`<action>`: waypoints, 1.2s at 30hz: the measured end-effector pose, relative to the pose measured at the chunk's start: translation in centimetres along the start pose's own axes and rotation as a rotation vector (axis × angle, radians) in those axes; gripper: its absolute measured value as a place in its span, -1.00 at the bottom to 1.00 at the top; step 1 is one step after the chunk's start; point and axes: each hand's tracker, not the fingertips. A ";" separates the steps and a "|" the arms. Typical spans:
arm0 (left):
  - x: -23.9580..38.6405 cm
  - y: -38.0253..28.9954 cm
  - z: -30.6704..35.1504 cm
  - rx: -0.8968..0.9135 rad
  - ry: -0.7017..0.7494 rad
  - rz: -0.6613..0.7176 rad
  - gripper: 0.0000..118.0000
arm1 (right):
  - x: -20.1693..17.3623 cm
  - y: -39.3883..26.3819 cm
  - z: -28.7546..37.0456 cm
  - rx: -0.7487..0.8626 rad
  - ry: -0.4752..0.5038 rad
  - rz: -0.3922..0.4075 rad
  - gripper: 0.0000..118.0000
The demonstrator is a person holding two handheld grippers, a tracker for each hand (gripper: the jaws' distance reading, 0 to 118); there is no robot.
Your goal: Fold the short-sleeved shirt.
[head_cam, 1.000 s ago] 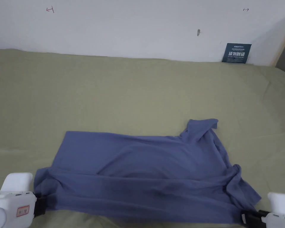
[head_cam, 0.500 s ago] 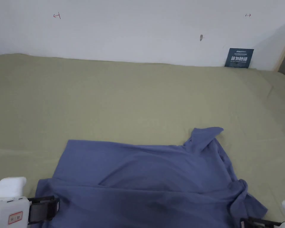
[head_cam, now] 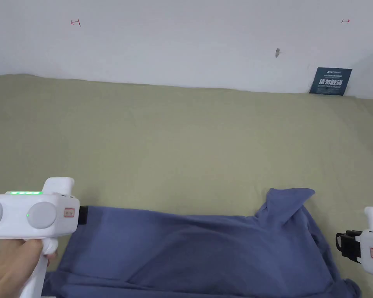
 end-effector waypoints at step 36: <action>0.2 0.4 1.9 0.013 0.007 -0.052 -0.91 | -0.5 3.6 -1.8 -0.069 0.054 0.011 -0.93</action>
